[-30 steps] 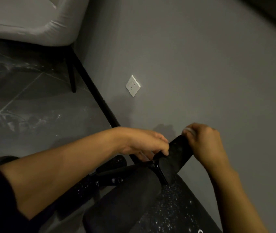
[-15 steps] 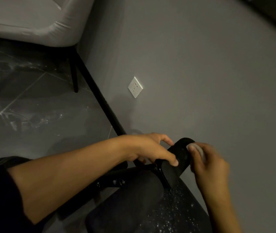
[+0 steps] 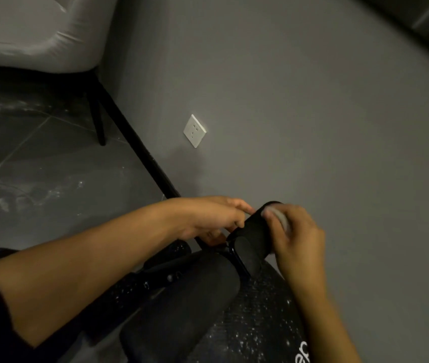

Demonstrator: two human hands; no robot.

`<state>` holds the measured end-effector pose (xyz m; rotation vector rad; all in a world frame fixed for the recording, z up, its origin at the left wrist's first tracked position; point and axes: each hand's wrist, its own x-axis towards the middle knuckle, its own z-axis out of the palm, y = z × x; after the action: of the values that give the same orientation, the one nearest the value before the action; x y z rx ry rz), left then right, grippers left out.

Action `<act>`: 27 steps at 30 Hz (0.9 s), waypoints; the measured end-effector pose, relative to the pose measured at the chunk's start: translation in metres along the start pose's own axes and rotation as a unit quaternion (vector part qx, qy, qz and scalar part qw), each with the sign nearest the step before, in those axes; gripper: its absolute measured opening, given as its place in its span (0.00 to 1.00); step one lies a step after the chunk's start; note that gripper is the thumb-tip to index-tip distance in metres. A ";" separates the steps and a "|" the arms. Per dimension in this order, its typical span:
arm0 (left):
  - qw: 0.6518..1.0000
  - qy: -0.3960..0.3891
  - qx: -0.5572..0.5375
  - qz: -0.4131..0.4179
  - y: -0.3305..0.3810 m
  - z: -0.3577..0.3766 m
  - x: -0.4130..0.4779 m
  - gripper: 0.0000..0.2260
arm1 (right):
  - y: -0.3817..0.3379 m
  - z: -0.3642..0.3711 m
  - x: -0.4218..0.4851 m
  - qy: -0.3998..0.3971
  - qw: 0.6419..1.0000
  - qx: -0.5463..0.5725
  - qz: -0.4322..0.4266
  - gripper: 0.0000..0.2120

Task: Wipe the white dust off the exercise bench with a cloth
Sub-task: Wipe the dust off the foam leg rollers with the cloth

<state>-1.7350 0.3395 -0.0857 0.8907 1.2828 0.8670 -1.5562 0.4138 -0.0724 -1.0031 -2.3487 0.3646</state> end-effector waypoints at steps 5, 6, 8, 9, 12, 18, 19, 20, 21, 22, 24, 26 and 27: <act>1.000 0.007 0.001 0.001 -0.001 0.003 -0.004 0.21 | -0.001 0.006 0.020 -0.014 0.998 -0.022 0.057 0.05; 1.000 0.006 0.001 0.004 -0.002 0.002 -0.005 0.21 | -0.007 0.005 0.010 -0.009 0.999 -0.011 0.053 0.05; 1.000 0.001 0.001 0.008 -0.003 0.001 -0.007 0.21 | -0.019 0.002 -0.015 -0.008 0.998 0.032 0.048 0.04; 1.000 -0.002 0.001 0.008 -0.003 0.000 -0.007 0.21 | -0.024 0.000 -0.028 -0.011 0.996 0.070 0.054 0.04; 1.000 -0.015 0.004 0.004 -0.003 -0.003 -0.007 0.20 | -0.032 -0.003 -0.055 -0.010 0.985 0.157 0.064 0.05; 1.000 -0.001 0.023 -0.003 0.000 0.000 0.000 0.18 | -0.002 -0.002 0.007 0.004 0.999 0.009 0.049 0.03; 1.000 -0.001 0.023 -0.005 0.000 0.000 0.002 0.18 | 0.003 0.000 0.017 0.002 0.998 -0.007 0.064 0.05; 1.000 -0.005 0.020 -0.007 0.000 0.000 0.003 0.18 | 0.005 0.003 0.022 0.000 0.997 -0.010 0.072 0.06; 1.000 -0.012 0.013 -0.008 -0.002 -0.001 0.004 0.18 | 0.004 0.005 0.021 -0.001 0.997 -0.008 0.074 0.06; 1.000 -0.020 0.007 -0.010 -0.004 -0.001 0.005 0.18 | 0.000 0.006 0.015 0.004 0.997 -0.002 0.072 0.06; 0.999 -0.030 0.012 -0.009 -0.007 -0.002 0.007 0.18 | -0.012 0.004 -0.008 0.009 0.998 0.031 0.059 0.06; 0.999 -0.043 0.018 -0.005 -0.008 -0.004 0.006 0.18 | -0.027 0.001 -0.036 0.003 0.994 0.090 0.057 0.05; 0.999 -0.050 0.016 -0.003 -0.007 -0.004 0.006 0.18 | -0.033 -0.001 -0.048 0.001 0.991 0.120 0.063 0.05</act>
<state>-1.7378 0.3418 -0.0950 0.9421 1.2151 0.7893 -1.5472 0.3561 -0.0753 -1.0356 -2.1804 0.6776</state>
